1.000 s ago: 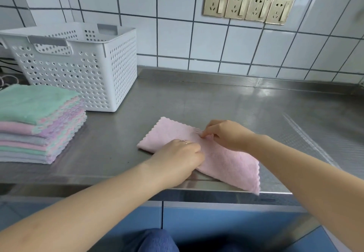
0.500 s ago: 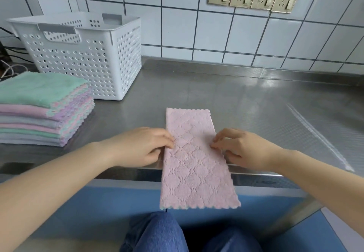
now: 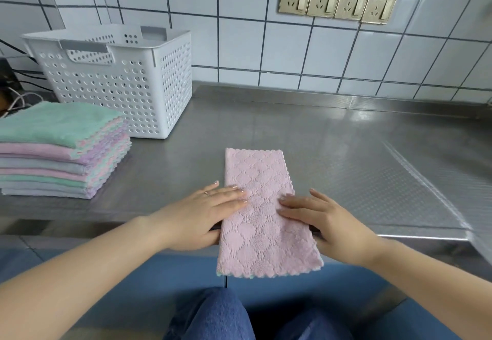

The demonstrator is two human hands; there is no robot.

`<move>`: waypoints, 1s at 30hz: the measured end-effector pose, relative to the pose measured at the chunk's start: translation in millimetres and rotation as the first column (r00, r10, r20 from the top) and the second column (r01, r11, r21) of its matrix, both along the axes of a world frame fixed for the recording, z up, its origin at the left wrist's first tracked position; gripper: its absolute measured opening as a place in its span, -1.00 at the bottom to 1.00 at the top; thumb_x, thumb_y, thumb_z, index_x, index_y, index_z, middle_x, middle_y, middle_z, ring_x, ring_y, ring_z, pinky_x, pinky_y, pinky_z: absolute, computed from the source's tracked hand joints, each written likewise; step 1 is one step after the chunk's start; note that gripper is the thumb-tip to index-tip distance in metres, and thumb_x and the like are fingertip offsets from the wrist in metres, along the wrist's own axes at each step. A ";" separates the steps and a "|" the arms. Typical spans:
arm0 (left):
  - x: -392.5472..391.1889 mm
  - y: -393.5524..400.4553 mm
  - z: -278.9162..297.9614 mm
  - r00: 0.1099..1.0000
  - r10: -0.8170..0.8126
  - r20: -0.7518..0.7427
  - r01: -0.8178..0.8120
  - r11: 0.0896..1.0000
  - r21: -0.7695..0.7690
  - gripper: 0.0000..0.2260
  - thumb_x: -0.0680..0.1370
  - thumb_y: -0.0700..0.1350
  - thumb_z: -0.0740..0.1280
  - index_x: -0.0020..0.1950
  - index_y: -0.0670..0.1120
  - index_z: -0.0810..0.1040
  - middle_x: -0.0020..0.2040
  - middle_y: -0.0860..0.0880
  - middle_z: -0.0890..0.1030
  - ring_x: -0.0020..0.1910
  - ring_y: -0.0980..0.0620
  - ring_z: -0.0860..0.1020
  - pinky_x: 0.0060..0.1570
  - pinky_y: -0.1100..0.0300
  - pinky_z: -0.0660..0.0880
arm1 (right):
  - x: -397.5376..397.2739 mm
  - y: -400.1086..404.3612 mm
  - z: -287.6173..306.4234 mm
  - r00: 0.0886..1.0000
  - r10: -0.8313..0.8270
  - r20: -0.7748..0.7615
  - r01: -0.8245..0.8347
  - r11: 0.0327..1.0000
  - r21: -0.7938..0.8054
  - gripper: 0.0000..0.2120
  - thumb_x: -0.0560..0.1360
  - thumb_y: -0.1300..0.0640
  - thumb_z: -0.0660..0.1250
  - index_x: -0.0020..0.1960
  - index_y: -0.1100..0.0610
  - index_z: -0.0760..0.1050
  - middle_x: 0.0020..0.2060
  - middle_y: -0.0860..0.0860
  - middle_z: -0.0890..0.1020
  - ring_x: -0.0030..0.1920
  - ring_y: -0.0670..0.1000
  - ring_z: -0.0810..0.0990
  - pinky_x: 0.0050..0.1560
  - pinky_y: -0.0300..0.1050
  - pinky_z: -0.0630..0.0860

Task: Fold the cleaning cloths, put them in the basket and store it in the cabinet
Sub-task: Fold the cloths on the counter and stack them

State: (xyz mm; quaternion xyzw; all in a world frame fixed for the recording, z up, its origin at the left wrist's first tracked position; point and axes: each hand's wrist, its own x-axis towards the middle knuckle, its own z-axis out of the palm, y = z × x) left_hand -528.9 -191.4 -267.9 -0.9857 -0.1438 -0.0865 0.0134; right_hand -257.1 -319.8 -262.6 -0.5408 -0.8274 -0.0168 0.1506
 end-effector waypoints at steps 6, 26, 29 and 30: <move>14.8 -4.7 20.1 0.880 0.377 0.289 -0.158 0.806 -0.570 -0.75 0.56 0.07 0.15 0.12 0.05 0.55 0.05 0.28 0.56 -0.02 0.47 0.45 0.08 0.40 0.35 | -19.1 18.7 16.8 0.752 -0.346 -0.561 0.298 0.938 -0.178 -0.73 0.53 0.00 0.21 -0.30 0.08 0.43 -0.46 -0.18 0.45 -0.42 -0.14 0.38 -0.34 -0.25 0.33; 70.8 47.9 34.2 0.721 0.692 0.043 -0.402 0.468 -0.787 -0.77 0.57 -0.17 0.26 0.19 0.05 0.49 0.10 0.00 0.49 0.02 0.03 0.46 -0.10 0.31 0.32 | -20.1 114.1 31.4 0.636 -0.666 -0.389 0.467 0.734 -0.494 -0.52 0.49 0.31 0.10 0.32 -0.02 0.46 0.15 -0.02 0.59 -0.06 -0.04 0.47 -0.31 -0.49 0.29; 72.6 51.7 32.4 0.712 0.701 0.026 -0.458 0.493 -0.740 -0.69 0.56 -0.17 0.26 -0.25 0.14 0.21 -0.22 0.13 0.28 -0.12 0.04 0.30 -0.29 0.27 0.26 | -19.8 118.0 33.3 0.663 -0.664 -0.347 0.477 0.731 -0.487 -0.52 0.50 0.30 0.10 0.34 -0.01 0.45 0.13 -0.01 0.59 -0.04 -0.01 0.49 -0.27 -0.34 0.35; 72.2 53.5 30.9 0.712 0.701 0.030 -0.464 0.502 -0.730 -0.64 0.55 -0.17 0.26 -0.29 0.13 0.16 -0.26 0.15 0.23 -0.12 0.03 0.29 -0.31 0.30 0.25 | -20.1 119.4 33.8 0.672 -0.664 -0.327 0.483 0.728 -0.486 -0.51 0.50 0.30 0.10 0.35 -0.01 0.43 0.18 0.00 0.57 0.03 0.01 0.51 -0.18 -0.31 0.35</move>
